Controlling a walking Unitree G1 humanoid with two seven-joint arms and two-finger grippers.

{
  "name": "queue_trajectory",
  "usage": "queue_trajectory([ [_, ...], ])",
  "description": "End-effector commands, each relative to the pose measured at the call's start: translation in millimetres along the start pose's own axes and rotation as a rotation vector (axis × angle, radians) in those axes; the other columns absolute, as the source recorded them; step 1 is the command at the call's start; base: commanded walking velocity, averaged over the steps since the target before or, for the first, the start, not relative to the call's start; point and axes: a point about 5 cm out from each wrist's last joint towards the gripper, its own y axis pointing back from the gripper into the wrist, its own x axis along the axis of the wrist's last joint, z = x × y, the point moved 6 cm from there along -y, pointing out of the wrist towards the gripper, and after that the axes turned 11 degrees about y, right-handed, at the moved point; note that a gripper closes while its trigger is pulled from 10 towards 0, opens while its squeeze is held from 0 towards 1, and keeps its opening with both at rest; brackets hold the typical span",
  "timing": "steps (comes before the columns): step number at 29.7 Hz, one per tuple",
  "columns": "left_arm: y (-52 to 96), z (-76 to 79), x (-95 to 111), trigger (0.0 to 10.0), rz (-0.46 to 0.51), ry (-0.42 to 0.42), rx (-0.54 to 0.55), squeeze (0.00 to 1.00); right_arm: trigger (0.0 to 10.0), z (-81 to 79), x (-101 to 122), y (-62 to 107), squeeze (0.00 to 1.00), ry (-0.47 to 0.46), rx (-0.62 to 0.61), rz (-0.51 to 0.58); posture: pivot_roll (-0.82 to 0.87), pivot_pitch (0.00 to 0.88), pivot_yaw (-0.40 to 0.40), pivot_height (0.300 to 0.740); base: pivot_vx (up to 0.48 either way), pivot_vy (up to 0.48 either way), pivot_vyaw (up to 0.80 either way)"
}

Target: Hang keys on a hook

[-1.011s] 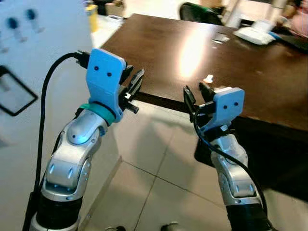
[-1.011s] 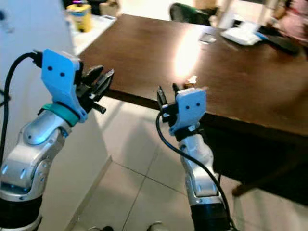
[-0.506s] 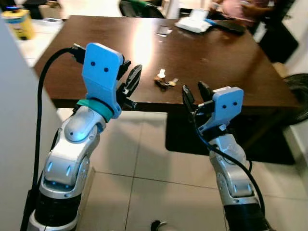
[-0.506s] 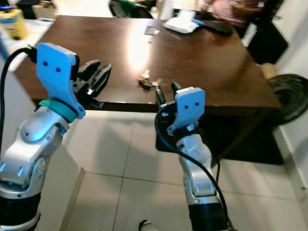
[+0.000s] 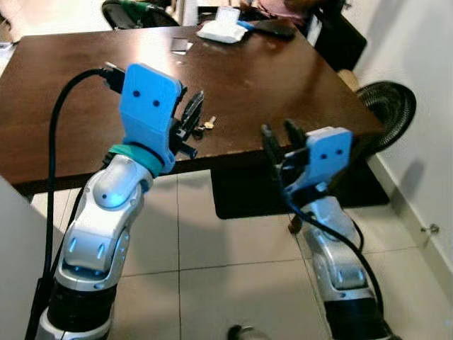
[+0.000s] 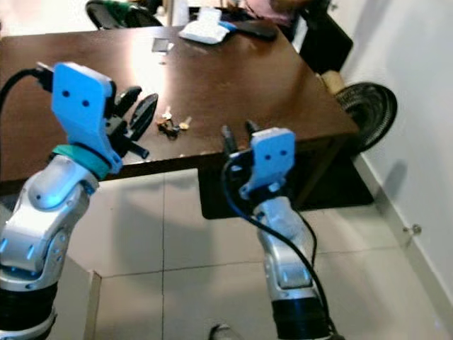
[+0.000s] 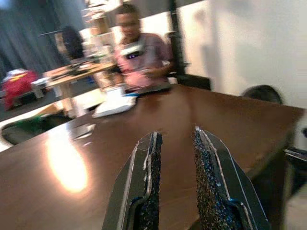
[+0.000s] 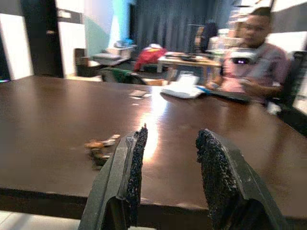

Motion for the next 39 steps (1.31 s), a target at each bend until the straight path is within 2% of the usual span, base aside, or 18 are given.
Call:
queue_trajectory([
  [1, -0.5, 2.1, -1.4, 10.0, 0.002, -0.015, -0.009, 0.0, 10.0, 3.8, -4.1, 2.6, 0.0, 0.006, -0.012, -0.013, 0.08, 0.021, 0.095, 0.74, 0.0, 0.0, -0.8],
  [5, -1.4, -1.0, -2.1, 10.0, 0.012, -0.066, 0.015, 0.0, 10.0, 2.3, -3.1, 2.7, 0.0, 0.011, -0.005, -0.003, 0.08, 0.02, 0.096, 0.74, 0.214, 0.0, -0.54],
  [25, -2.2, 0.0, -3.7, 10.0, 0.01, -0.071, 0.011, 0.0, 10.0, -2.4, -2.3, 4.2, 0.0, 0.029, 0.013, 0.007, 0.09, 0.03, 0.101, 0.74, 0.477, 0.0, 0.0],
  [29, -1.2, 0.0, -9.7, 10.0, -0.005, -0.078, 0.004, 0.0, 10.0, -2.7, -2.9, 4.2, 0.0, 0.031, 0.014, 0.006, 0.09, 0.03, 0.104, 0.74, 0.469, 0.0, 0.0],
  [31, 2.4, -1.4, -26.0, 10.0, -0.058, -0.071, -0.003, 0.0, 10.0, -3.6, -4.1, 4.0, 0.0, 0.034, 0.02, -0.001, 0.09, 0.03, 0.104, 0.74, 0.469, 0.0, 0.0],
  [33, 4.2, -1.7, -32.4, 10.0, -0.081, -0.056, -0.007, 0.0, 10.0, -4.9, -7.5, 3.8, 0.0, 0.045, 0.033, -0.022, 0.09, 0.03, 0.104, 0.74, 0.469, 0.0, 0.0],
  [34, 6.1, -1.3, -38.8, 10.0, -0.107, -0.021, -0.012, 0.0, 10.0, -8.9, -18.2, 4.1, 0.0, 0.043, 0.072, -0.089, 0.09, 0.03, 0.104, 0.74, 0.469, 0.0, 0.0],
  [35, 6.1, -1.3, -38.8, 10.0, -0.107, -0.021, -0.012, 0.0, 10.0, -8.9, -18.2, 4.1, 0.0, 0.043, 0.072, -0.089, 0.09, 0.03, 0.104, 0.74, 0.469, 0.0, 0.0],
  [36, 6.7, -1.8, -40.7, 10.0, -0.115, 0.0, -0.01, 0.0, 10.0, -12.7, -27.8, 5.3, 0.0, 0.033, 0.114, -0.145, 0.09, 0.031, 0.106, 0.74, 0.469, 0.0, 0.0],
  [38, 7.1, -2.2, -41.8, 10.0, -0.12, 0.012, -0.008, 0.0, 10.0, -15.2, -34.0, 6.6, 0.0, 0.024, 0.142, -0.182, 0.09, 0.031, 0.106, 0.74, 0.469, 0.0, 0.0],
  [39, 7.7, -3.6, -44.9, 10.0, -0.138, 0.071, -0.002, 0.0, 10.0, -21.7, -42.4, 11.3, 0.0, -0.021, 0.218, -0.239, 0.09, 0.031, 0.106, 0.74, 0.469, 0.0, 0.0],
])
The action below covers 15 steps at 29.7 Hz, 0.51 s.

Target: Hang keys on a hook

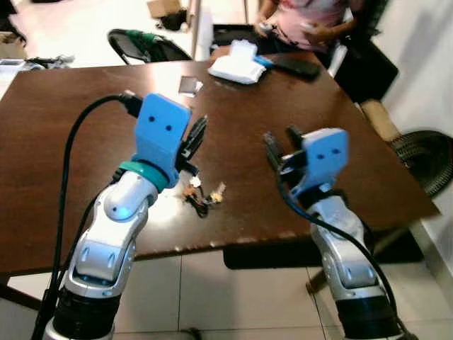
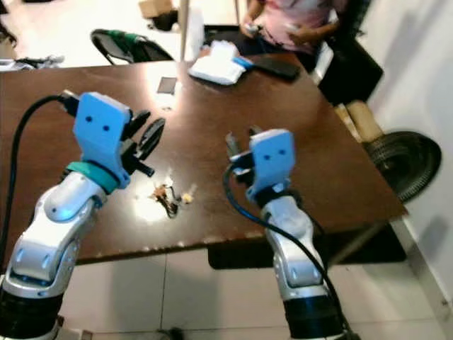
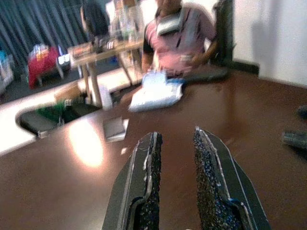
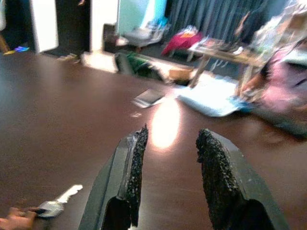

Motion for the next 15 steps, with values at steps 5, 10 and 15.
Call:
queue_trajectory([
  [5, 2.7, 8.8, -21.5, 10.0, -0.126, 0.308, -0.066, 0.0, 10.0, -16.7, -39.2, 17.1, 0.0, -0.192, 0.244, -0.235, 0.09, 0.033, 0.103, 0.74, 0.464, 0.0, 0.0],
  [10, 10.1, 25.0, -32.7, 10.0, -0.216, 0.504, -0.171, 0.0, 10.0, -24.1, -39.3, 23.7, 0.0, -0.224, 0.368, -0.266, 0.09, 0.034, 0.1, 0.74, 0.403, 0.0, 0.0],
  [15, 21.8, 34.0, -52.0, 10.0, -0.356, 0.518, -0.236, 0.0, 10.0, -36.4, -47.0, 38.2, 0.0, -0.177, 0.493, -0.314, 0.09, 0.037, 0.096, 0.74, 0.0, 0.0, 0.0],
])
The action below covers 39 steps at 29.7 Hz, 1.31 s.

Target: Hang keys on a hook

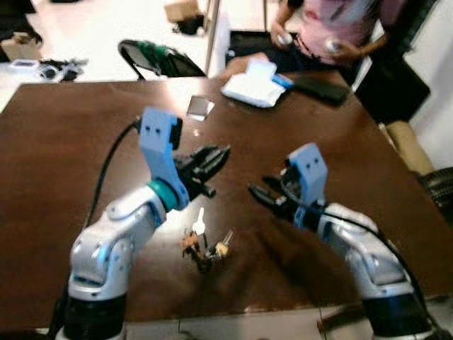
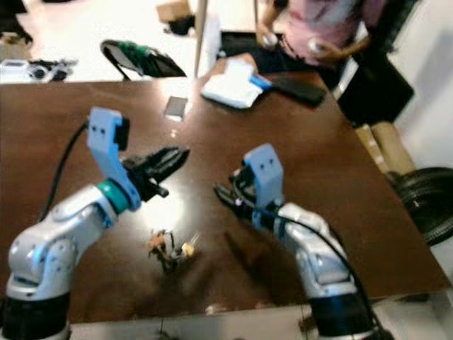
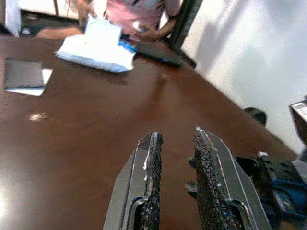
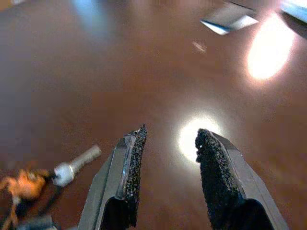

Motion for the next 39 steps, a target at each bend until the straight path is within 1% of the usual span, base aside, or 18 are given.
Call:
queue_trajectory([
  [1, 4.2, -6.4, -27.3, 10.0, -0.146, 0.023, 0.014, 0.0, 10.0, -13.5, -20.0, 4.6, 0.0, 0.031, 0.081, -0.078, 0.09, 0.037, 0.096, 0.74, 0.0, 0.0, 0.0],
  [2, 5.3, -12.4, -35.4, 10.0, -0.193, 0.029, 0.041, 0.0, 10.0, -15.3, -24.7, 7.0, 0.0, 0.084, 0.109, -0.11, 0.09, 0.037, 0.095, 0.74, 0.0, 0.0, 0.0],
  [3, 5.3, -12.4, -35.4, 10.0, -0.193, 0.029, 0.041, 0.0, 10.0, -15.3, -24.7, 7.0, 0.0, 0.084, 0.109, -0.11, 0.09, 0.037, 0.095, 0.74, 0.0, 0.0, 0.0],
  [4, 6.4, -20.5, -44.7, 10.0, -0.245, 0.049, 0.079, 0.0, 10.0, -12.9, -33.0, 10.3, 0.0, 0.224, 0.135, -0.164, 0.09, 0.035, 0.096, 0.74, 0.0, 0.0, 0.0],
  [5, 6.4, -20.5, -44.7, 10.0, -0.245, 0.049, 0.079, 0.0, 10.0, -12.9, -33.0, 10.3, 0.0, 0.224, 0.135, -0.164, 0.09, 0.035, 0.096, 0.74, 0.0, 0.0, 0.0],
  [6, 7.5, -23.3, -48.2, 10.0, -0.274, 0.071, 0.093, 0.0, 10.0, -10.4, -38.1, 12.7, 0.0, 0.312, 0.152, -0.204, 0.09, 0.035, 0.096, 0.74, 0.0, 0.0, 0.0],
  [8, 7.8, -23.5, -48.6, 10.0, -0.279, 0.076, 0.094, 0.0, 10.0, -10.0, -38.8, 13.2, 0.0, 0.324, 0.156, -0.212, 0.09, 0.035, 0.096, 0.74, 0.0, 0.0, 0.0],
  [11, 15.4, -36.2, -61.9, 10.0, -0.358, -0.06, 0.127, 0.0, 10.0, 2.7, -26.5, 9.8, 0.0, 0.361, 0.157, -0.186, 0.1, 0.034, 0.095, 0.74, 0.0, 0.0, 0.0],
  [17, 23.5, -34.0, -67.9, 10.0, -0.398, -0.167, 0.087, 0.0, 10.0, -2.0, -17.8, 6.3, 0.0, 0.412, 0.217, -0.158, 0.1, 0.031, 0.091, 0.74, 0.0, 0.0, 0.0],
  [18, 30.3, -40.2, -72.7, 10.0, -0.438, -0.28, 0.095, 0.0, 10.0, -11.5, -19.6, 7.4, 0.0, 0.443, 0.283, -0.16, 0.1, 0.025, 0.088, 0.74, 0.0, 0.0, 0.0],
  [19, 33.4, -43.7, -74.7, 10.0, -0.458, -0.337, 0.101, 0.0, 10.0, -14.8, -21.2, 8.2, 0.0, 0.456, 0.309, -0.162, 0.1, 0.025, 0.088, 0.74, 0.0, 0.0, 0.0],
  [25, 40.4, -52.8, -81.7, 10.0, -0.511, -0.417, 0.121, 0.0, 10.0, -22.3, -29.5, 9.6, 0.0, 0.499, 0.362, -0.183, 0.1, 0.019, 0.079, 0.74, 0.0, 0.0, 0.0],
  [29, 47.1, -58.0, -91.6, 10.0, -0.561, -0.412, 0.132, 0.0, 10.0, -25.2, -30.8, 8.9, 0.0, 0.516, 0.38, -0.184, 0.1, 0.017, 0.083, 0.74, 0.0, 0.0, 0.0],
  [30, 48.8, -61.3, -92.8, 10.0, -0.561, -0.363, 0.144, 0.0, 10.0, -25.4, -30.3, 7.5, 0.0, 0.523, 0.381, -0.182, 0.11, 0.013, 0.085, 0.74, 0.0, 0.0, 0.0],
  [31, 48.8, -61.3, -92.8, 10.0, -0.561, -0.363, 0.144, 0.0, 10.0, -25.4, -30.3, 7.5, 0.0, 0.523, 0.381, -0.182, 0.11, 0.013, 0.085, 0.74, 0.0, 0.0, 0.0],
  [34, 50.3, -69.5, -95.5, 10.0, -0.556, -0.284, 0.171, 0.0, 10.0, -24.4, -26.2, 1.1, 0.0, 0.532, 0.368, -0.166, 0.12, 0.012, 0.089, 0.74, 0.0, 0.0, 0.0],
  [38, 50.9, -64.4, -98.0, 10.0, -0.551, -0.272, 0.125, 0.0, 10.0, -26.9, -21.3, -4.3, 0.0, 0.502, 0.366, -0.142, 0.12, 0.009, 0.09, 0.74, 0.0, 0.0, 0.0],
  [39, 49.3, -53.7, -95.6, 10.0, -0.526, -0.249, 0.066, 0.0, 10.0, -32.5, -18.1, -6.3, 0.0, 0.428, 0.382, -0.118, 0.12, 0.008, 0.093, 0.74, 0.0, 0.0, 0.0],
])
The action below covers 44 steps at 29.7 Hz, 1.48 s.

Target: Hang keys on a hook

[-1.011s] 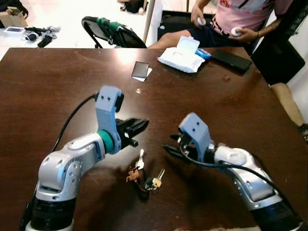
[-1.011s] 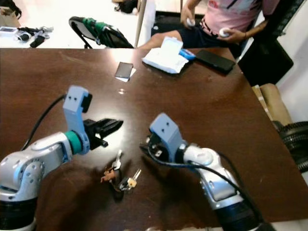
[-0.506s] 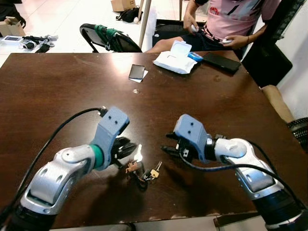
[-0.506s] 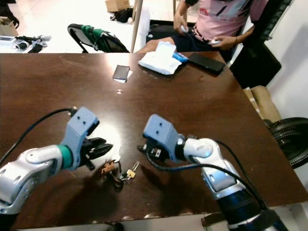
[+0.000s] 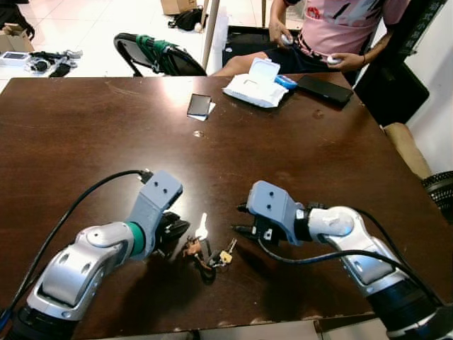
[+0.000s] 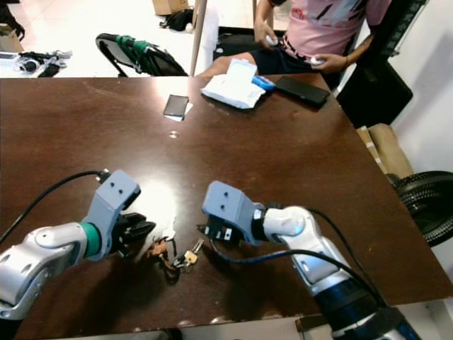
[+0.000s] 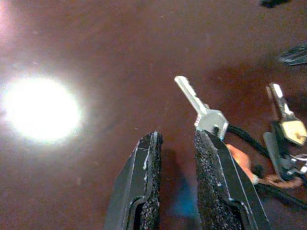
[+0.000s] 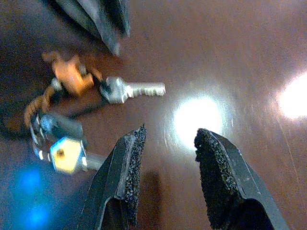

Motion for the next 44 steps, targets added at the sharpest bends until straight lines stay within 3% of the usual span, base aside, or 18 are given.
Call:
queue_trajectory([
  [1, 3.3, 16.9, 6.0, 10.0, 0.045, 0.028, -0.103, 0.0, 10.0, -6.7, 6.3, -2.3, 0.0, -0.13, 0.037, 0.066, 0.12, 0.007, 0.094, 0.74, 0.0, 0.0, 0.0],
  [2, 3.3, 16.9, 6.0, 10.0, 0.045, 0.028, -0.103, 0.0, 10.0, -6.7, 6.3, -2.3, 0.0, -0.13, 0.037, 0.066, 0.12, 0.007, 0.094, 0.74, 0.0, 0.0, 0.0],
  [3, 4.3, 26.4, 2.9, 10.0, 0.043, 0.021, -0.146, 0.0, 10.0, -20.0, 13.9, -6.3, 0.0, -0.258, 0.077, 0.141, 0.12, 0.003, 0.093, 0.74, 0.0, 0.0, 0.0],
  [8, 3.1, 28.6, -4.6, 10.0, 0.019, 0.0, -0.146, 0.0, 10.0, -24.5, 16.6, -8.6, 0.0, -0.302, 0.077, 0.168, 0.11, 0.0, 0.091, 0.74, 0.0, 0.0, 0.0],
  [16, 0.4, 36.3, -8.8, 10.0, -0.028, 0.014, -0.193, 0.0, 10.0, -21.4, 14.8, -9.6, 0.0, -0.302, 0.097, 0.161, 0.12, 0.0, 0.076, 0.74, 0.0, 0.0, 0.0],
  [18, 1.3, 39.1, -14.9, 10.0, -0.07, 0.014, -0.205, 0.0, 10.0, -26.1, 7.2, -4.4, 0.0, -0.277, 0.149, 0.126, 0.12, 0.003, 0.073, 0.74, 0.0, 0.0, 0.0],
  [26, 0.3, 40.6, -16.5, 10.0, -0.078, 0.022, -0.205, 0.0, 10.0, -36.3, -0.3, 1.7, 0.0, -0.275, 0.204, 0.09, 0.11, 0.012, 0.072, 0.74, 0.0, 0.0, 0.0],
  [30, -2.1, 43.2, -9.1, 10.0, -0.046, 0.043, -0.208, 0.0, 10.0, -35.5, -5.3, -10.5, 0.0, -0.137, 0.186, 0.023, 0.12, 0.019, 0.067, 0.74, 0.0, 0.0, 0.0],
  [35, -2.2, 43.3, -7.9, 10.0, -0.041, 0.044, -0.207, 0.0, 10.0, -33.4, -5.6, -13.2, 0.0, -0.107, 0.178, 0.011, 0.12, 0.02, 0.066, 0.74, 0.0, 0.0, 0.0],
  [37, -2.2, 47.5, 0.4, 10.0, -0.013, 0.034, -0.209, 0.0, 10.0, -24.0, -5.3, -19.0, 0.0, 0.014, 0.175, -0.021, 0.13, 0.043, 0.042, 0.74, 0.0, 0.0, 0.0],
  [44, -2.1, 55.8, 18.3, 10.0, 0.047, 0.03, -0.216, 0.0, 10.0, -13.4, -3.1, -21.5, 0.0, 0.073, 0.175, -0.03, 0.14, 0.057, 0.021, 0.74, 0.0, 0.0, 0.0],
])
